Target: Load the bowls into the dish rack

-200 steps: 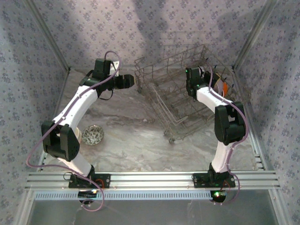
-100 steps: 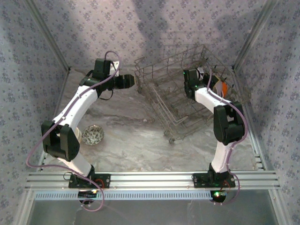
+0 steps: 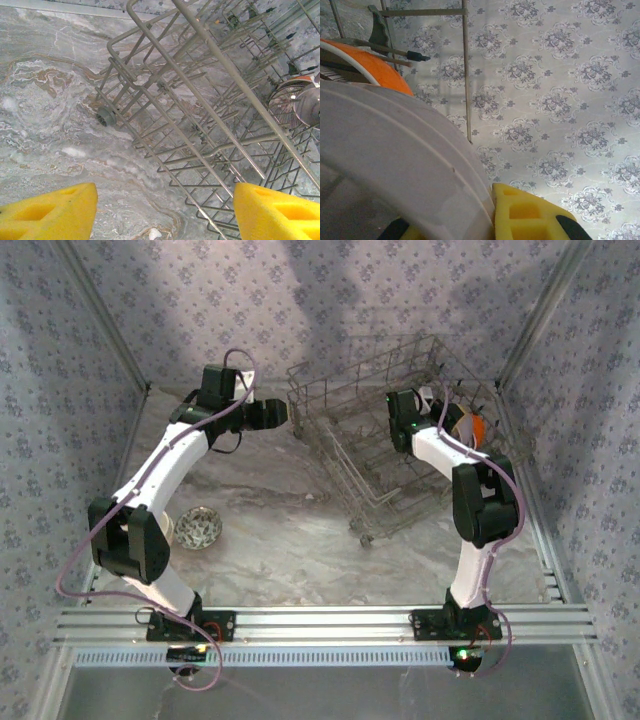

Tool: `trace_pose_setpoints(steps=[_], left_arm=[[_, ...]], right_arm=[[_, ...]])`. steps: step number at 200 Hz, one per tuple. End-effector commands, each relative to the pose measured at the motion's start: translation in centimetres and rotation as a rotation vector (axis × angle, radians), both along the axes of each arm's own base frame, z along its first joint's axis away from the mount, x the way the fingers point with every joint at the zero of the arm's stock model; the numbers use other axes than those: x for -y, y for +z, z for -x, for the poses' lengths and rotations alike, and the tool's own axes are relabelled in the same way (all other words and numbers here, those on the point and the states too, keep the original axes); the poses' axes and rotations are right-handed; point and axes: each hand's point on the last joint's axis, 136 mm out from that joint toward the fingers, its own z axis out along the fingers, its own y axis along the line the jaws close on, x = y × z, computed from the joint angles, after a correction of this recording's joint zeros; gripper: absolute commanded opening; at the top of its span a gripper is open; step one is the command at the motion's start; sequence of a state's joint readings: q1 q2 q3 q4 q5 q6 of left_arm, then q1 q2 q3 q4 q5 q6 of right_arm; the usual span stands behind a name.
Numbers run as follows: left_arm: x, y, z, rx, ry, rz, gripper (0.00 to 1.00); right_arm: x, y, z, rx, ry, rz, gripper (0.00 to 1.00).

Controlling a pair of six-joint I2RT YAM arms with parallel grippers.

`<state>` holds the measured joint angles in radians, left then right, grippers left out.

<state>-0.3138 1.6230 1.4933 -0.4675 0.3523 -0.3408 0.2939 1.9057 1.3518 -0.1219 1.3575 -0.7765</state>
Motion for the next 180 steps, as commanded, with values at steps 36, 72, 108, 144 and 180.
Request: trace_pose_setpoints(steps=[36, 72, 108, 144, 180], left_arm=[[-0.2, 1.7, 0.1, 0.047, -0.010, 0.021, 0.72], [-0.2, 1.7, 0.1, 0.045, -0.010, 0.023, 0.72], [-0.1, 1.7, 0.0, 0.046, -0.008, 0.025, 0.72], [-0.2, 1.6, 0.0, 0.042, -0.006, 0.024, 0.72], [-0.2, 1.6, 0.0, 0.042, -0.005, 0.025, 0.72]], right_arm=[[-1.3, -6.6, 0.3, -0.197, 0.075, -0.039, 0.09], [-1.0, -6.6, 0.1, -0.194, 0.063, -0.047, 0.16], [-1.0, -7.1, -0.2, -0.199, 0.052, -0.052, 0.18], [-0.7, -7.7, 0.0, -0.207, 0.027, -0.053, 0.19], [-0.3, -8.3, 0.1, -0.211, 0.007, -0.059, 0.19]])
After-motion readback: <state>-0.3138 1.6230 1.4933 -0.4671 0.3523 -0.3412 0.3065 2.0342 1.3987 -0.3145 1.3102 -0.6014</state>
